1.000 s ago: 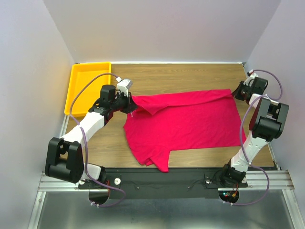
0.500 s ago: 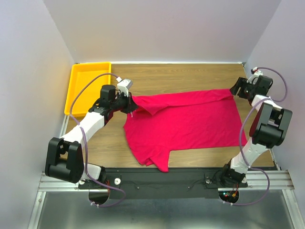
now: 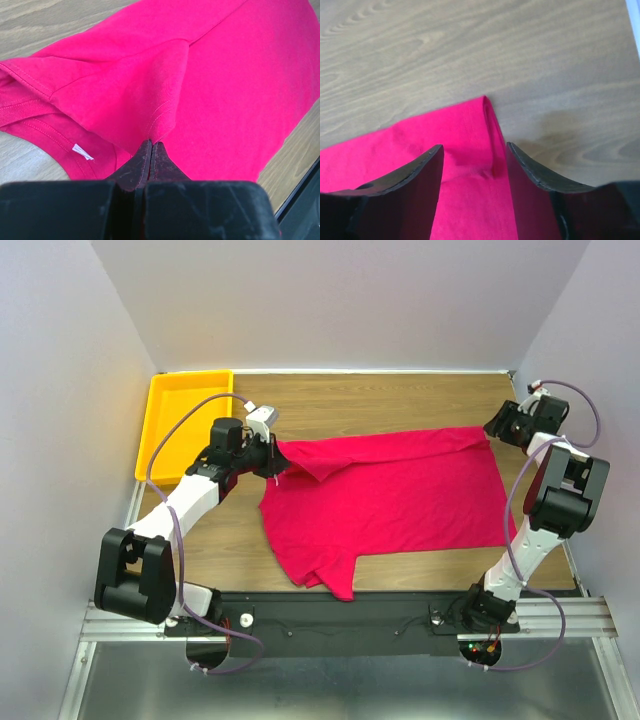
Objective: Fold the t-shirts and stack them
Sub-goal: Fold the tshirt
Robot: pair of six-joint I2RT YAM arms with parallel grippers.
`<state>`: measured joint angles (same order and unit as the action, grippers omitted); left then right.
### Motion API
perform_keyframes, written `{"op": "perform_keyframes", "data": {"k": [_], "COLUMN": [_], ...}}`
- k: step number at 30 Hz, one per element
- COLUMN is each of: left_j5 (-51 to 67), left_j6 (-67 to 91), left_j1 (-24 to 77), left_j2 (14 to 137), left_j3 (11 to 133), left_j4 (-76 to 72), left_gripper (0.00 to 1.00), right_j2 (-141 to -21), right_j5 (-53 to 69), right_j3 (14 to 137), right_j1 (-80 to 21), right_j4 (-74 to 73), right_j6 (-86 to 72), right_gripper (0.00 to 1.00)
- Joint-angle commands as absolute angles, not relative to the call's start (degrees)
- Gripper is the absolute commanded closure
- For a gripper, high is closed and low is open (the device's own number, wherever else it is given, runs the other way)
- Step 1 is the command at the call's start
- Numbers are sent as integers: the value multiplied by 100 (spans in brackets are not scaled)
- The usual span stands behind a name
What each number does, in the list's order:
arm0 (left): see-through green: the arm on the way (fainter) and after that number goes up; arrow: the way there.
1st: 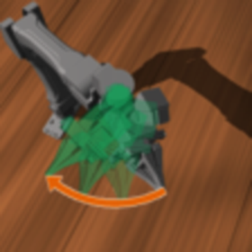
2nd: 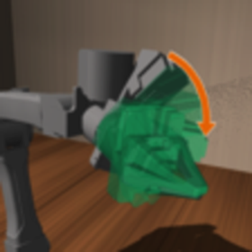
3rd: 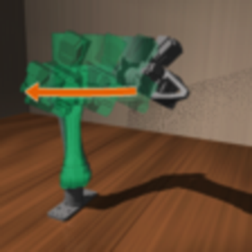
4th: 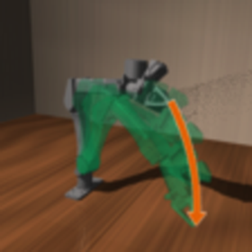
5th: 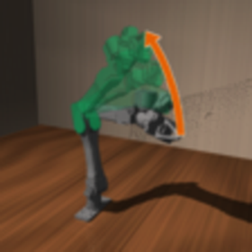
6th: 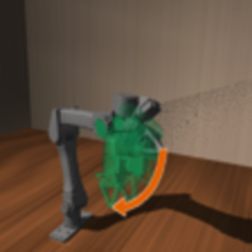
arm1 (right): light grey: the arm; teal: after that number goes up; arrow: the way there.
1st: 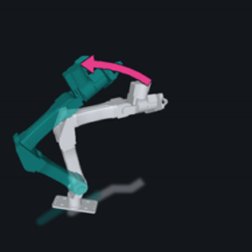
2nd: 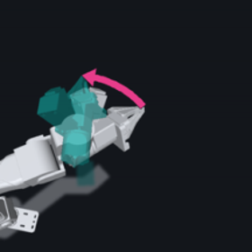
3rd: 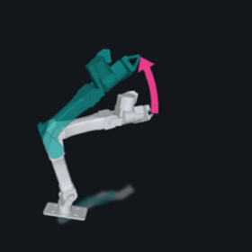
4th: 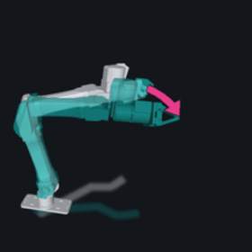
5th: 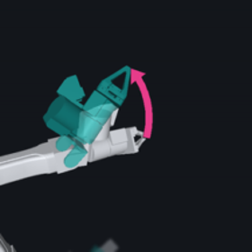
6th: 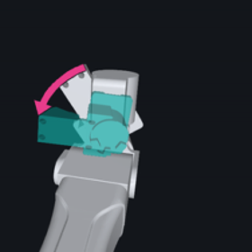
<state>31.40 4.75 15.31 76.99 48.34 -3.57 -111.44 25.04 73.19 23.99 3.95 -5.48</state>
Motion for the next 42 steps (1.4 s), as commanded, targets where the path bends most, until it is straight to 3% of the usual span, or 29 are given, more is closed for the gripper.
{"op": "perform_keyframes", "data": {"k": [1,16,31,38,42], "left_j5": [3287,3305,3287,3278,3278], "left_j6": [413,439,396,360,360], "left_j1": [1538,1538,1538,1538,1538], "left_j2": [7453,7392,7356,7330,7348], "left_j3": [4799,4843,4790,4764,4781], "left_j4": [-510,-510,-492,-492,-492], "left_gripper": [100,100,100,100,100], "right_j2": [-11118,-11663,-11039,-11092,-11066], "right_j5": [2320,2083,1960,1635,1582], "right_j3": [7524,7901,7216,7268,7374], "right_j1": [2443,2443,2443,2443,2443], "right_j4": [264,-237,-334,-501,-501], "right_j6": [-694,-818,-299,-53,-44], "right_gripper": [43,54,70,71,66]}}
